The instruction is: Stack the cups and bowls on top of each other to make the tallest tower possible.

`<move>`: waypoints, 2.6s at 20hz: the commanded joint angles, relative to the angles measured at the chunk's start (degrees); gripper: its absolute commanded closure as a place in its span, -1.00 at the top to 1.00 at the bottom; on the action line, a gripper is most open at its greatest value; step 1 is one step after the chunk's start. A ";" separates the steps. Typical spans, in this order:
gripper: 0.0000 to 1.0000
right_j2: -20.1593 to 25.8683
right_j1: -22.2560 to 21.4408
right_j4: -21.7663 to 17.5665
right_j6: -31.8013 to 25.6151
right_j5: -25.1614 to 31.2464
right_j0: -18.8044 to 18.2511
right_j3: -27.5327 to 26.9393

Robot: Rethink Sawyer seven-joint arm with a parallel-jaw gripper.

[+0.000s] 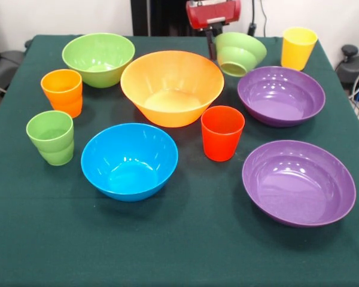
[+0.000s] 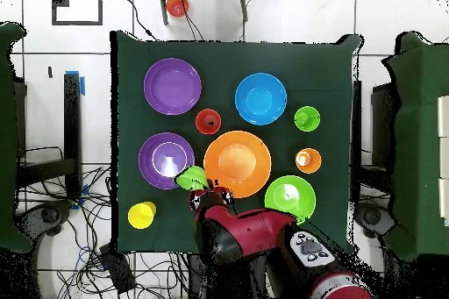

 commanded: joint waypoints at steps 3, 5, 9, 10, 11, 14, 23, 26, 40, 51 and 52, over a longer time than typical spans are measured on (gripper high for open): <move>-1.00 5.93 -2.84 0.63 5.90 6.24 0.24 1.07; -1.00 4.89 -1.82 0.42 6.40 4.63 0.72 0.91; -1.00 5.88 -1.63 -0.02 6.97 3.26 -0.03 1.04; -1.00 6.17 -2.11 -0.15 6.83 3.49 -0.13 1.28; -1.00 6.58 -2.52 -0.27 6.60 3.97 -0.33 1.36; -1.00 9.49 -3.93 0.46 5.98 7.53 -2.40 1.63; -1.00 14.24 1.73 -0.89 2.69 10.90 -7.49 -4.59; -1.00 16.65 1.27 -0.46 1.94 12.61 -8.93 -4.80; -1.00 15.46 0.79 3.47 -10.26 47.72 -5.38 -16.11; -1.00 14.93 5.79 0.94 -9.71 64.28 -4.17 -26.94; -1.00 14.77 5.89 0.36 -9.51 64.43 -3.82 -27.11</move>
